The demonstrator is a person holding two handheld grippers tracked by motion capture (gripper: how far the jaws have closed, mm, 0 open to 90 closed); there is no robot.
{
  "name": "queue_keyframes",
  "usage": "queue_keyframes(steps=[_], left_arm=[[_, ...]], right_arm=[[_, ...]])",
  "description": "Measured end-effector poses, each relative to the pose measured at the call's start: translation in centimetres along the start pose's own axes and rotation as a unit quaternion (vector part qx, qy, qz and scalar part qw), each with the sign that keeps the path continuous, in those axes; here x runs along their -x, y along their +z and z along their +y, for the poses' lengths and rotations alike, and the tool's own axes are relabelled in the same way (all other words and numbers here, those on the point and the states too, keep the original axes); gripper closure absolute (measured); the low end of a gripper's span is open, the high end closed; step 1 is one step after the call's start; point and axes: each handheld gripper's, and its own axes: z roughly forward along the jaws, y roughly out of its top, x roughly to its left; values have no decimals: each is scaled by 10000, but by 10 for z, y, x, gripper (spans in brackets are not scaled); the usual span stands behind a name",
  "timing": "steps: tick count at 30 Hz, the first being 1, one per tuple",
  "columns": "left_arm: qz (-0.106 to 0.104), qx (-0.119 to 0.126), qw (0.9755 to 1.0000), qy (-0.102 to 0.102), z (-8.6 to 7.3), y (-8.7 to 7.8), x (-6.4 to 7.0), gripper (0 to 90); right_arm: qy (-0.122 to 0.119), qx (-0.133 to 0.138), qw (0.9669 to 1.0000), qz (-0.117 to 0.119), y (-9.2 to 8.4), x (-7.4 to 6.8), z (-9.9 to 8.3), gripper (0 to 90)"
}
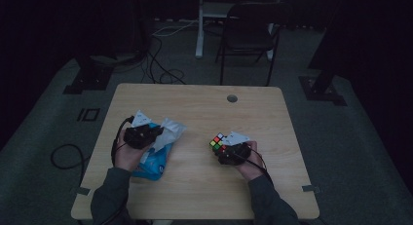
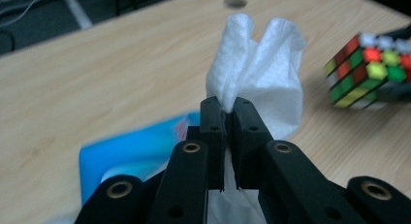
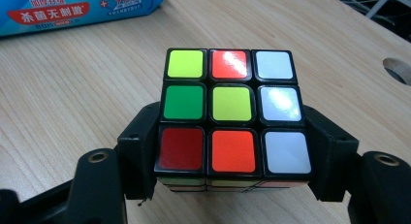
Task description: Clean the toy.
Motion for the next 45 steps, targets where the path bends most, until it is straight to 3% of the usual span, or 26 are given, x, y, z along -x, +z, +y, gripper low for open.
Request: queue_keyframes(steps=[13, 20, 27, 40, 45], left_arm=[[-273, -161, 9990, 321, 26, 29, 12, 854], [-402, -169, 9980, 457, 38, 41, 19, 854], [-495, -195, 9970, 558, 48, 51, 24, 854], [-651, -262, 9955, 639, 55, 66, 26, 854], [-718, -294, 9944, 721, 60, 73, 31, 854]], right_arm=[[-413, 149, 9990, -67, -3, -9, 2, 340], [-827, 158, 9961, -260, -2, -18, 3, 340], [-1002, 227, 9939, -410, -3, -24, 3, 340], [-1470, 161, 9866, -693, 1, -36, 2, 340], [-1697, 155, 9819, -824, 2, -42, 3, 340]])
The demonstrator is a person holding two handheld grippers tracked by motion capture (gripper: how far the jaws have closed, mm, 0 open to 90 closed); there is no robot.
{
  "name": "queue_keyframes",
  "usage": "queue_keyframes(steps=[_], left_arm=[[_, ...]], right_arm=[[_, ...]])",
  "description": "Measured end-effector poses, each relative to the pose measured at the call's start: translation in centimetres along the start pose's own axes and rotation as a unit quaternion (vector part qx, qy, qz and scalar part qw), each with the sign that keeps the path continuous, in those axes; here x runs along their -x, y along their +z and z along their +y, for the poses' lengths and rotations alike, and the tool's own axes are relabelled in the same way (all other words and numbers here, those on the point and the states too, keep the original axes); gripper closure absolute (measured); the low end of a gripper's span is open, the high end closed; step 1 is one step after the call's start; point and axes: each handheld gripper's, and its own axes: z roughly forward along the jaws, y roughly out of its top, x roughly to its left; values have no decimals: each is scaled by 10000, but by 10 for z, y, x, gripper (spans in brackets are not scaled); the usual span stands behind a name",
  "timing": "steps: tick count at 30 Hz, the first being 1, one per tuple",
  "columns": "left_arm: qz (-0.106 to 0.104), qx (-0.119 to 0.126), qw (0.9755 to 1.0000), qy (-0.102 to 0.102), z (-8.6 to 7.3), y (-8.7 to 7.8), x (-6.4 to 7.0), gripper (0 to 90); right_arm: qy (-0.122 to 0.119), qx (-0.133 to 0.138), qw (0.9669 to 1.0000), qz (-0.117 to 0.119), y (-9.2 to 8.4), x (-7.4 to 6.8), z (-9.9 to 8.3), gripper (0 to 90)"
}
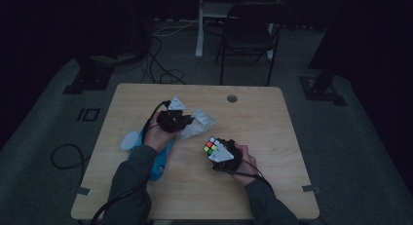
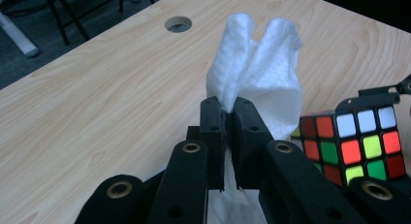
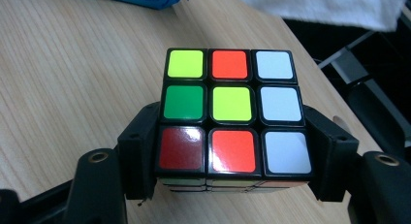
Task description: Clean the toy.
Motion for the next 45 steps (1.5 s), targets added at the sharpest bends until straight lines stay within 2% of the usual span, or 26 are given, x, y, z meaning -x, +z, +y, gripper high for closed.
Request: queue_keyframes(steps=[2, 6, 10, 15, 19, 27, 36, 41, 45], left_arm=[[-42, -27, 10000, 63, 4, 4, 2, 854], [-121, -74, 9998, 132, 11, 13, 6, 855], [-187, -140, 9995, 190, 16, 21, 11, 855], [-255, -190, 9992, 253, 21, 29, 16, 855], [-301, -254, 9988, 307, 24, 35, 19, 855], [-546, -319, 9973, 386, 29, 51, 31, 855], [-895, -659, 9920, 605, 31, 75, 51, 855], [-1251, -394, 9897, 571, 40, 70, 60, 854], [-1499, -203, 9868, 571, 47, 63, 65, 854]], right_arm=[[-12, 24, 10000, -20, 0, -1, 1, 340], [-156, 45, 9998, -128, -1, -4, 1, 340], [-273, 175, 9992, -228, -3, -7, 2, 340], [-465, 178, 9981, -371, -3, -10, 3, 340], [-562, 158, 9975, -406, -2, -13, 3, 340], [-688, 161, 9967, -411, -2, -17, 5, 340], [-720, 162, 9964, -424, -2, -18, 5, 340], [-745, 181, 9961, -431, -2, -18, 5, 340], [-745, 176, 9961, -432, -1, -18, 5, 340]])
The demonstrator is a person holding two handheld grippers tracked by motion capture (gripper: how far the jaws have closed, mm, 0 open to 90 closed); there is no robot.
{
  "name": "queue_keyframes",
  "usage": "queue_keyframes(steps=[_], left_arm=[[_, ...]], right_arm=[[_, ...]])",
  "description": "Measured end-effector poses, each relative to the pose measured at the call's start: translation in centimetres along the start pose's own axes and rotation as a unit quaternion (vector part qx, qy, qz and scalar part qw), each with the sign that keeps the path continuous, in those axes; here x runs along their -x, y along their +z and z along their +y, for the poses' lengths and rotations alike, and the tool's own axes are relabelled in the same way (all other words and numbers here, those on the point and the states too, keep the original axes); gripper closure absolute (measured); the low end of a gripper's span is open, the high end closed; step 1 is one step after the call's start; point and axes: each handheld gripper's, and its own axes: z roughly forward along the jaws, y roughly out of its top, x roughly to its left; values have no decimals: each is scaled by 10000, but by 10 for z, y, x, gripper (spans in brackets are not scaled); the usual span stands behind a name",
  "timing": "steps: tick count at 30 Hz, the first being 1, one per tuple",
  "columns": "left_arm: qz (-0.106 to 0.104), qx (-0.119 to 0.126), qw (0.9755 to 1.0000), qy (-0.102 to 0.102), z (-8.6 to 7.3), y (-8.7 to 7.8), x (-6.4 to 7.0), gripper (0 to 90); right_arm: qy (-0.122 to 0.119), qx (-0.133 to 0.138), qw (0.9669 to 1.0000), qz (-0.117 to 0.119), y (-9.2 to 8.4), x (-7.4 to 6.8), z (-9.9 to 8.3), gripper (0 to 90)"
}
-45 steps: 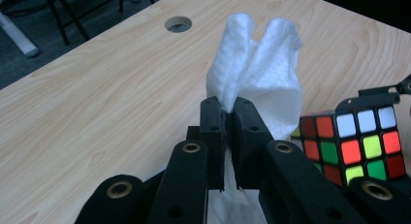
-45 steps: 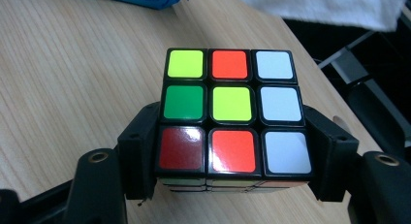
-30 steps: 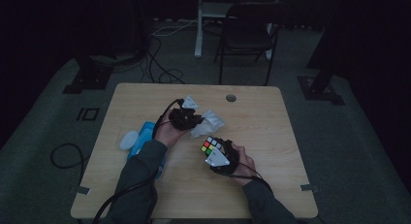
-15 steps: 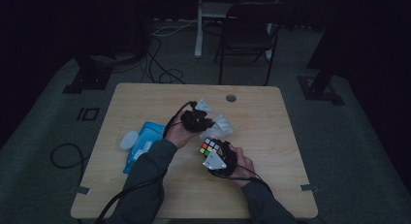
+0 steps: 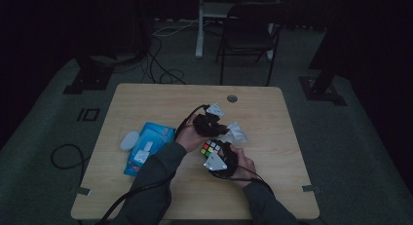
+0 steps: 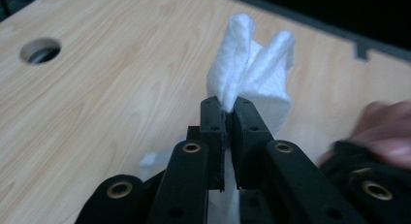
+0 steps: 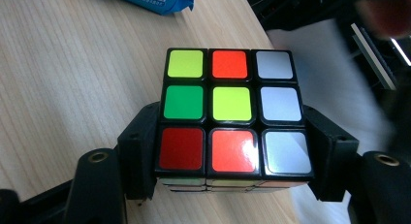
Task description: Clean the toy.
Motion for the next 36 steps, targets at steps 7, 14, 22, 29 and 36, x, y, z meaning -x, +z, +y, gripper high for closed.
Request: queue_keyframes(steps=[7, 14, 22, 29, 36], left_arm=[[-33, -80, 9999, 51, 3, 1, 2, 854], [-110, -382, 9992, -86, -7, 13, -6, 853], [-5, -631, 9976, -274, -17, 16, -18, 851], [97, -769, 9965, -311, -20, 18, -22, 850], [-71, -735, 9969, -253, -16, 19, -17, 852]], right_arm=[[-21, -22, 10000, -38, -1, 0, 0, 340], [-90, -63, 9999, -73, 0, 0, -1, 340], [-136, -44, 9999, -96, -1, 1, -1, 340], [-130, -52, 9999, -99, 0, -1, -2, 340], [-160, -82, 9997, -136, 0, 0, -3, 340]])
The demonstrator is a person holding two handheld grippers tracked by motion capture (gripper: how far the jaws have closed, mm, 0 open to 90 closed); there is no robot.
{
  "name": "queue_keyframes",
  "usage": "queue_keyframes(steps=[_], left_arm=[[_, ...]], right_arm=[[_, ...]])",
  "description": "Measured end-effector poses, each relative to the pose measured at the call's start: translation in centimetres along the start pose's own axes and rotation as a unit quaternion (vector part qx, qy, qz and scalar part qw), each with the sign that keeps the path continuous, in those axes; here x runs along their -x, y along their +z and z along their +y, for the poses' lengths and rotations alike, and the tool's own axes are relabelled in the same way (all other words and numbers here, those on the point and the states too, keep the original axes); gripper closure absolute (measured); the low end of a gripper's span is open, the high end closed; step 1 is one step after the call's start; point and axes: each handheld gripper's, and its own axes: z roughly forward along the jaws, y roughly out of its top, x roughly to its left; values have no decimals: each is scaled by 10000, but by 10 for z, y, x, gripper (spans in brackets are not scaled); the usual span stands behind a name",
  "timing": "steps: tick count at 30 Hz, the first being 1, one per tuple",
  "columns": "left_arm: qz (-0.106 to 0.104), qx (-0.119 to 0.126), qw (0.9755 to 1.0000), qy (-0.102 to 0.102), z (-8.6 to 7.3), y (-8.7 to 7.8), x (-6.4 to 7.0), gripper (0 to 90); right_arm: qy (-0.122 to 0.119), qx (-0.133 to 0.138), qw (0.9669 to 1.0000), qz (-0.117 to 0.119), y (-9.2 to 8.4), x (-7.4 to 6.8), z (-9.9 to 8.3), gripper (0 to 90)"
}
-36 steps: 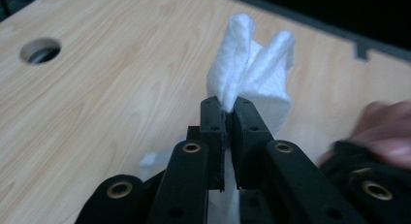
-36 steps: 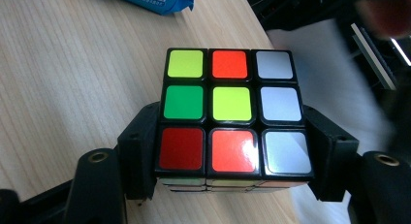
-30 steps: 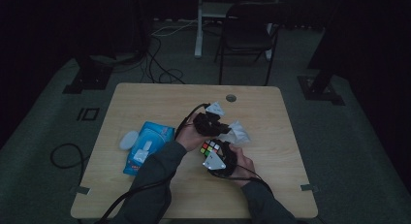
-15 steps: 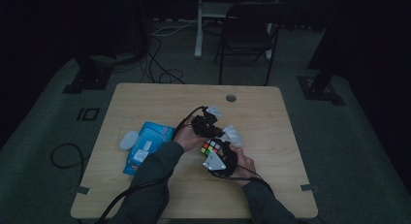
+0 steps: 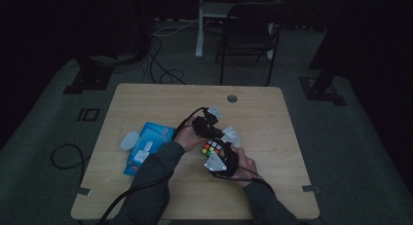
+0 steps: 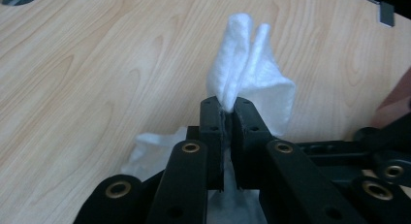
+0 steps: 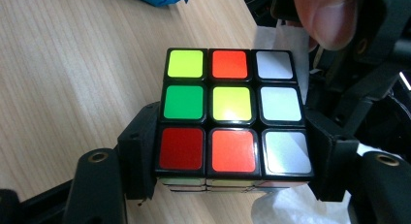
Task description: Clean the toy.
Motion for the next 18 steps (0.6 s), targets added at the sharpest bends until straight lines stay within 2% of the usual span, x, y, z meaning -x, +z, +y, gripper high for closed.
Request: queue_keyframes(steps=[9, 18], left_arm=[[-197, 39, 9996, 180, 8, -2, 9, 852], [-89, -51, 9999, -31, 0, -2, -3, 853]], right_arm=[[-46, 33, 10000, -50, 0, 0, 0, 340], [-68, 36, 10000, -27, -1, 0, 1, 340]])
